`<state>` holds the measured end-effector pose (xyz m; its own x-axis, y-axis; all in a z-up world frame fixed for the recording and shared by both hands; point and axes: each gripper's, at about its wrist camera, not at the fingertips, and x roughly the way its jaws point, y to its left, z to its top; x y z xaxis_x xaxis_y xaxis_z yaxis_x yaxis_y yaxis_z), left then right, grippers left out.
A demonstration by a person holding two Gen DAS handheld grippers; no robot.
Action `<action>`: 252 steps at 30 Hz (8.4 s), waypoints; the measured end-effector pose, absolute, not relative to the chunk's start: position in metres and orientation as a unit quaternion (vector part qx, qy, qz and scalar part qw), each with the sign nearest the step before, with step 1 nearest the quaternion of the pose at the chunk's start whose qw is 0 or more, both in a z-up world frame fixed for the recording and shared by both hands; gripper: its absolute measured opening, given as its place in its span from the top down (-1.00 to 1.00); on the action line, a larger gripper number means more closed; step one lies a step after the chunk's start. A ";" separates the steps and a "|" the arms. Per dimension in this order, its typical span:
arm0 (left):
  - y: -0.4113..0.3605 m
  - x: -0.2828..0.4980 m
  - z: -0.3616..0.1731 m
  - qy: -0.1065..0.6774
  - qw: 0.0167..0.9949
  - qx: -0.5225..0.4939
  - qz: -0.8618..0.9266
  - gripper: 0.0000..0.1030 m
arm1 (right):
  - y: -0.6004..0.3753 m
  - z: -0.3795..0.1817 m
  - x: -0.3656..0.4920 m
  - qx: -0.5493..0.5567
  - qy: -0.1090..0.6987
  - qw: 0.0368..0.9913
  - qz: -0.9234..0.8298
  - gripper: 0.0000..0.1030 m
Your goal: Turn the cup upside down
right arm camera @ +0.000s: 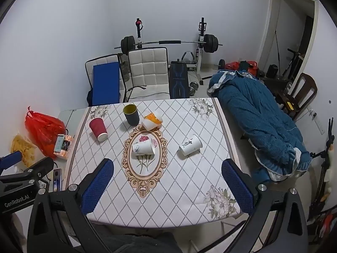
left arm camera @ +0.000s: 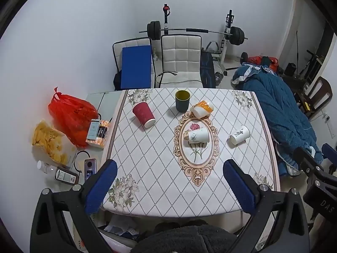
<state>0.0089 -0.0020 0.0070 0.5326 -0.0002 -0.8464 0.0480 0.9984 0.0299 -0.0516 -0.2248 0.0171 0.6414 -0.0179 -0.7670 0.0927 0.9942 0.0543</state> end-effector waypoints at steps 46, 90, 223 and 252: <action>0.002 0.010 0.019 0.478 0.878 0.015 -0.014 -1.00 | -0.224 0.033 -0.049 0.054 0.417 0.907 -0.026 -1.00; -0.024 0.064 -0.124 0.573 0.818 0.017 0.048 -1.00 | -0.263 -0.137 0.027 0.056 0.565 0.823 -0.028 -1.00; -0.021 0.195 -0.309 0.751 0.660 0.016 -0.014 -0.34 | -0.253 -0.340 0.119 0.026 0.690 0.723 -0.012 -1.00; 0.016 0.144 -0.403 0.790 0.614 -0.014 -0.005 -0.34 | -0.199 -0.386 0.106 0.015 0.725 0.689 -0.012 -1.00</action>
